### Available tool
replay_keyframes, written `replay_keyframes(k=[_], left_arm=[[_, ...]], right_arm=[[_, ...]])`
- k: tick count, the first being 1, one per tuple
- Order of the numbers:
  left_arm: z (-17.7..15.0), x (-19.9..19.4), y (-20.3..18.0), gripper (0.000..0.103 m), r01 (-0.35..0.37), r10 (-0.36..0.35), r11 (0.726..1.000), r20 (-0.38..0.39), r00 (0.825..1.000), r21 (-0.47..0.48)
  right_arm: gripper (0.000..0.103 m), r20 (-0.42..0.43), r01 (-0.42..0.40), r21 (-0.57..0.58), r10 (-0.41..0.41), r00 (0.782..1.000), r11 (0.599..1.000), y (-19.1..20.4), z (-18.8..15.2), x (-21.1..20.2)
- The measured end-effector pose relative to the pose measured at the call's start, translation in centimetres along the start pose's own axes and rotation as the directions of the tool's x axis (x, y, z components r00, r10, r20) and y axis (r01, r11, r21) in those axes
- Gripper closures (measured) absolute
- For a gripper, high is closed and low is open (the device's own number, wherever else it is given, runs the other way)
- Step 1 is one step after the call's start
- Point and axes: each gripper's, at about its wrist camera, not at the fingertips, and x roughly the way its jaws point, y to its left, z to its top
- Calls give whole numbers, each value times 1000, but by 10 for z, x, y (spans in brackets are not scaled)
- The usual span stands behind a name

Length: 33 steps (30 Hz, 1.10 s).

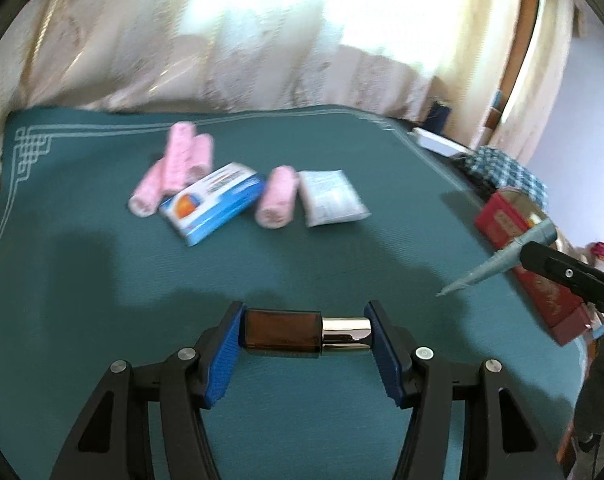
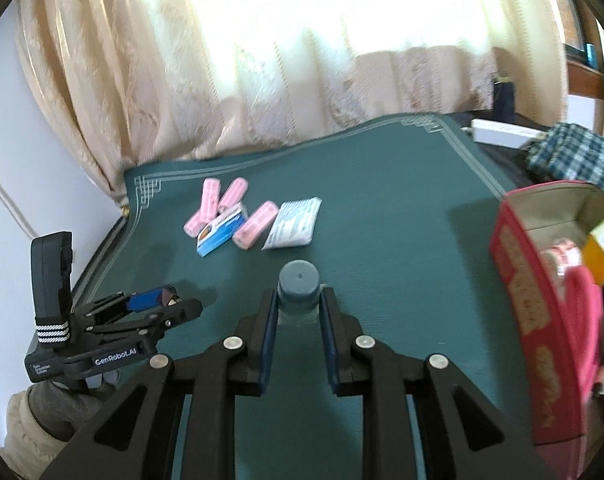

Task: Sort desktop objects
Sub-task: 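Carry the brown bottle and grey tube to the red box and release both inside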

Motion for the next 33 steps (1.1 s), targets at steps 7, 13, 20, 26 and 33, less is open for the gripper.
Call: replay_keyframes(k=[7, 13, 20, 26, 33], left_arm=[[10, -3, -50, 42, 46, -47, 996, 11, 999, 76], [18, 2, -98, 42, 110, -112, 984, 6, 994, 141], [26, 5, -153, 42, 181, -185, 958, -7, 983, 221], [32, 9, -195, 42, 242, -244, 931, -28, 969, 275], [36, 20, -241, 42, 312, -308, 892, -67, 949, 326]], right_arm=[[80, 87, 38, 60, -43, 995, 998, -36, 3, -46], [80, 156, 106, 141, -128, 980, 984, -82, 5, -90], [80, 187, 174, 247, -223, 957, 953, -132, -1, -127], [80, 182, 196, 302, -258, 949, 933, -159, -8, -148], [80, 158, 220, 319, -281, 947, 922, -174, -18, -165]])
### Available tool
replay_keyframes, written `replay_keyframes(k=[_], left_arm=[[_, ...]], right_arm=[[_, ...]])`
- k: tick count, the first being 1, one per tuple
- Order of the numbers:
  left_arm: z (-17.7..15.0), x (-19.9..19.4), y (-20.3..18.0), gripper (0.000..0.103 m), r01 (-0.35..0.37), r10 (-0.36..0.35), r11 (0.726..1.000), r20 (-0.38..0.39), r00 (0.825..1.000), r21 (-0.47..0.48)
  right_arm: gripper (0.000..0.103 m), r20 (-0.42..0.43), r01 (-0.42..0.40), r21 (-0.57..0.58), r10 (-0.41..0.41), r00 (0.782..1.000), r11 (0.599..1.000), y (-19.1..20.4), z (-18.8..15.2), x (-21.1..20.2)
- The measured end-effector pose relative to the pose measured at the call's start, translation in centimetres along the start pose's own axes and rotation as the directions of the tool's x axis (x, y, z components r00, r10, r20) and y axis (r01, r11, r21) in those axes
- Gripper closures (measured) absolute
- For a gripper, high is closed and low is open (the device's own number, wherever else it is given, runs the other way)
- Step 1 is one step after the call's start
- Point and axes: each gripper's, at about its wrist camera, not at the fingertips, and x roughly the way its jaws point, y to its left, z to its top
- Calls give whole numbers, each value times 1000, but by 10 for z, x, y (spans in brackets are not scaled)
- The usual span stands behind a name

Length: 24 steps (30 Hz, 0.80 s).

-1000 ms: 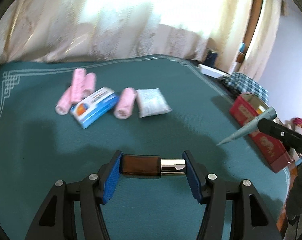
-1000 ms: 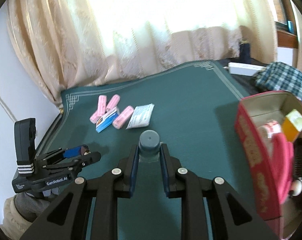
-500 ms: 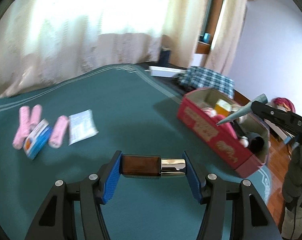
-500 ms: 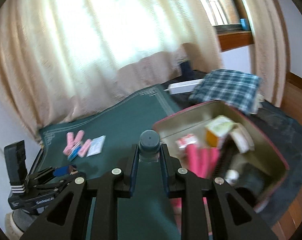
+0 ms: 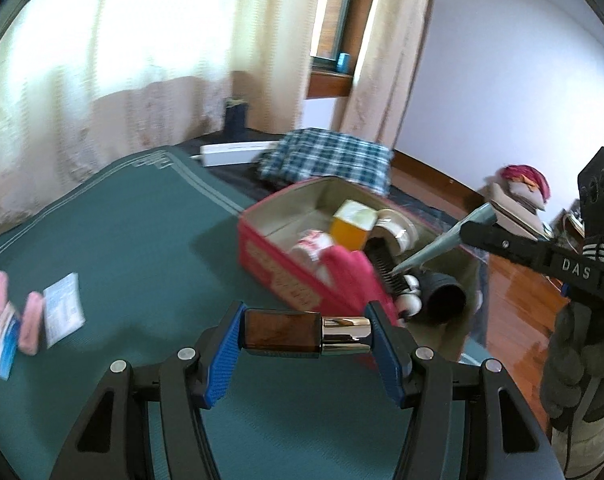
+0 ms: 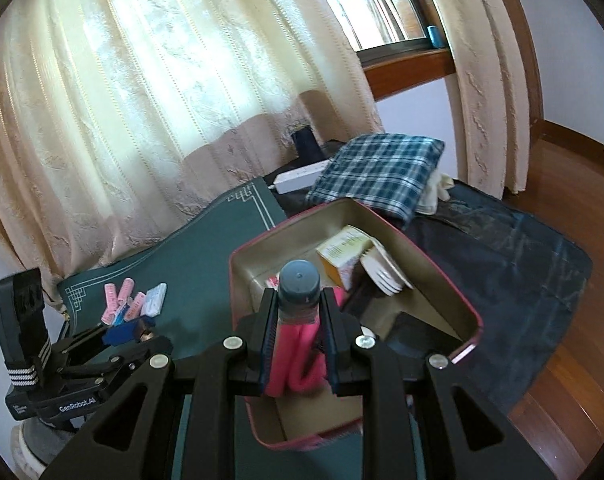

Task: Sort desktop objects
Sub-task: 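Carry the brown bottle and grey tube to the red box and release both inside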

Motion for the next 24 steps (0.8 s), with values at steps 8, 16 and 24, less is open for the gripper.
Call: replay_keyframes(k=[8, 16, 24], left_arm=[[18, 24, -30, 42, 52, -51, 997, -9, 999, 52], [30, 44, -36, 16, 59, -58, 997, -14, 998, 55], [28, 38, -14, 16, 28, -28, 1000, 3, 1000, 7]], right_arm=[[80, -22, 24, -5, -24, 999, 1000, -9, 1, -7], [79, -38, 43, 15, -42, 998, 999, -14, 7, 5], [79, -31, 47, 29, -47, 998, 998, -15, 12, 14]])
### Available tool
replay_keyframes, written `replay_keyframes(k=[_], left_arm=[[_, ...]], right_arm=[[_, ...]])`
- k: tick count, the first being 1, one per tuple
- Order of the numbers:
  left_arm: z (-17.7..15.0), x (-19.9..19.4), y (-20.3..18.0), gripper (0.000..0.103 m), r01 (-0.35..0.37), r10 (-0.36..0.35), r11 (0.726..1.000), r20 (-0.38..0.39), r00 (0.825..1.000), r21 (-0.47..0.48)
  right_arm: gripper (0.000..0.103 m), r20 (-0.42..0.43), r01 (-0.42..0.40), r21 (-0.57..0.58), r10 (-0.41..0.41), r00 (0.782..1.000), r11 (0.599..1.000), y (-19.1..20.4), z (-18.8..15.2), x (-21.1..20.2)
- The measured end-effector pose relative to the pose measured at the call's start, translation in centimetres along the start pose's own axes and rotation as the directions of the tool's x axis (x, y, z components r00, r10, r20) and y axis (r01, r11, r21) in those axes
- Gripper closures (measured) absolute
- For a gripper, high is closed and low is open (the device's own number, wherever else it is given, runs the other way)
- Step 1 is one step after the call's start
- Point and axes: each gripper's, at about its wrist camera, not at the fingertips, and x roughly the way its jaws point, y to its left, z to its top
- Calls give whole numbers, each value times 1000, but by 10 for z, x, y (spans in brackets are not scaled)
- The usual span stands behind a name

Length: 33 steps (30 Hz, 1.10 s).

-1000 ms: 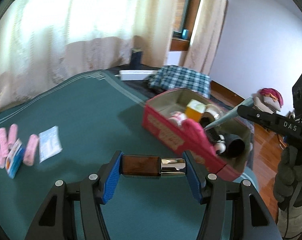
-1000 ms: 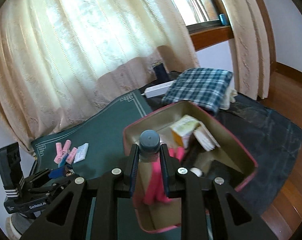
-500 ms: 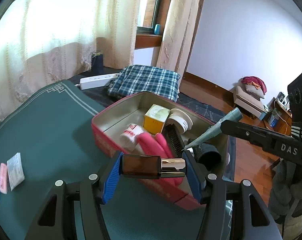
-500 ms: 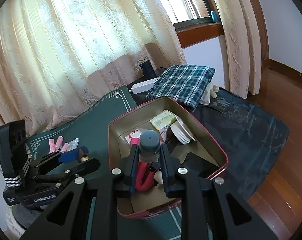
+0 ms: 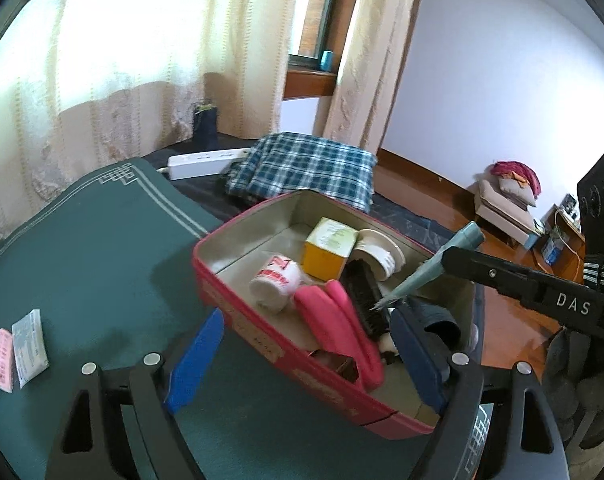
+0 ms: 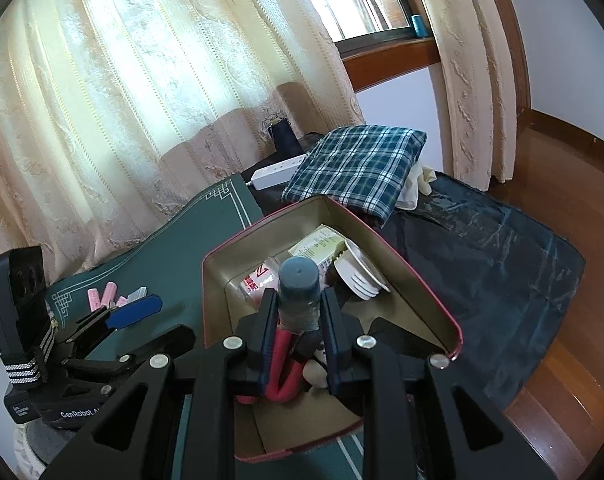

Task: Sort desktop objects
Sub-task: 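Carry the brown bottle and grey tube to the red box and release both inside, then move both grippers back to the mat and grasp the blue medicine box with the left gripper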

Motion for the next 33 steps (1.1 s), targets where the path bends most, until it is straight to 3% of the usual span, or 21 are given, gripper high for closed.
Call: replay_keyframes(k=[18, 25, 33], left_arm=[[-25, -25, 44, 16, -57, 57, 993, 0, 998, -99], [-32, -31, 55, 16, -68, 68, 990, -1, 998, -124], [-36, -39, 64, 16, -75, 76, 987, 2, 997, -142]], right_arm=[[77, 16, 9, 7, -9, 1000, 1000, 18, 13, 19], [59, 30, 33, 11, -33, 999, 999, 21, 15, 18], [57, 35, 31, 2, -31, 999, 1000, 29, 13, 15]])
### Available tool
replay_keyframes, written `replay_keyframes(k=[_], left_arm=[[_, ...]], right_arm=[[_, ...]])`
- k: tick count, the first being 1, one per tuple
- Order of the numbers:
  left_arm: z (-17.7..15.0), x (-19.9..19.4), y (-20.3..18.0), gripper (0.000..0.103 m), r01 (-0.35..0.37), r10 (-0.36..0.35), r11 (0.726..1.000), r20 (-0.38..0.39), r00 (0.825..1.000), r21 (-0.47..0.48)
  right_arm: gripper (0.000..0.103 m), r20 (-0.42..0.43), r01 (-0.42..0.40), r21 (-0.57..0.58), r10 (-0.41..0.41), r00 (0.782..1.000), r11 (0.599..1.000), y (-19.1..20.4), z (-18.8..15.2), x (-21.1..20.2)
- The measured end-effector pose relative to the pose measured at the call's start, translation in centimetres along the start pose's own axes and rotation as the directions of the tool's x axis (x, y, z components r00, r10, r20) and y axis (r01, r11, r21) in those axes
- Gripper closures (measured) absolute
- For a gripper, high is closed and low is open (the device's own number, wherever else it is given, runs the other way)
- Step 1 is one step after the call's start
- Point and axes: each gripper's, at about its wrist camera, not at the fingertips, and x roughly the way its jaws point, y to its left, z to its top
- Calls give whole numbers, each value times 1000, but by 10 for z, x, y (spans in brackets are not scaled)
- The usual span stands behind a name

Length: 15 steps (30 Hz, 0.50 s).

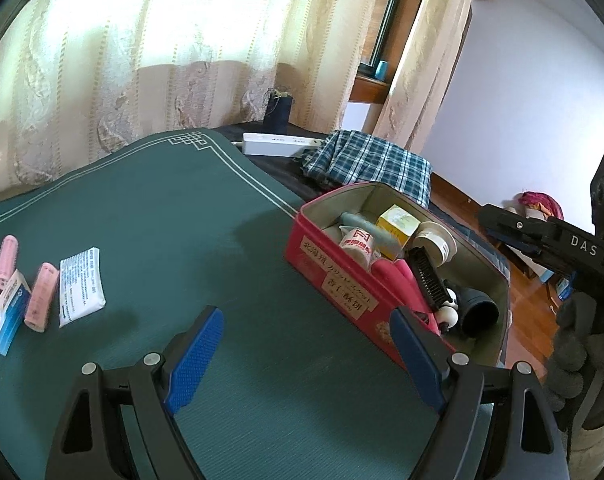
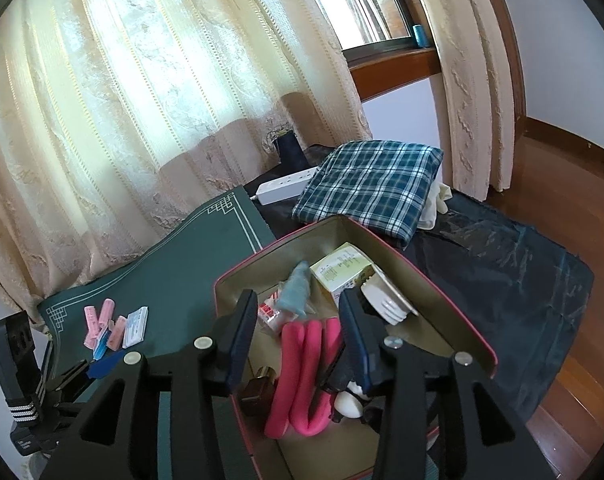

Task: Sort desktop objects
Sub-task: 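Move both grippers back to the mat and grasp the blue medicine box with the left gripper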

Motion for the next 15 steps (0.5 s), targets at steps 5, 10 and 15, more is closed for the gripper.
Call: replay_keyframes(k=[5, 10, 15], left_arm=[[-3, -4, 5, 16, -5, 5, 1000, 1, 1000, -6], [-6, -11, 12, 16, -15, 15, 1000, 7, 1000, -15], [-9, -17, 23, 16, -34, 34, 999, 13, 999, -29]], right_arm=[[57, -6, -9, -4, 9, 1000, 1000, 7, -2, 1], [57, -20, -28, -21, 27, 999, 999, 20, -6, 5], [57, -46, -53, -42, 51, 998, 998, 36, -13, 11]])
